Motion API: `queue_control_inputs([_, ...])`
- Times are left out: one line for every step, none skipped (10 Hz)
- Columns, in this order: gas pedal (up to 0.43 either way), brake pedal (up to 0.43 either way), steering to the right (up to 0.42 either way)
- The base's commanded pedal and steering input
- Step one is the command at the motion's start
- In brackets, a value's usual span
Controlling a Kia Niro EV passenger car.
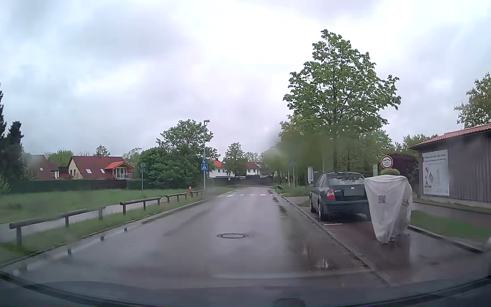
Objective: Follow the waypoints while adhering to traffic rules and regulations
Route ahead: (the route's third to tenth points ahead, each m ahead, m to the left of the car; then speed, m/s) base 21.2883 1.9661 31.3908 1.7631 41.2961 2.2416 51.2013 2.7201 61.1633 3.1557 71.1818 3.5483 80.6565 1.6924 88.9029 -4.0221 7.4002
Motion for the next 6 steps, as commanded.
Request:
queue_control_inputs([0.13, 0.0, -0.001])
queue_control_inputs([0.118, 0.0, -0.001])
queue_control_inputs([0.118, 0.0, -0.001])
queue_control_inputs([0.118, 0.0, 0.0])
queue_control_inputs([0.118, 0.0, 0.004])
queue_control_inputs([0.118, 0.0, 0.008])
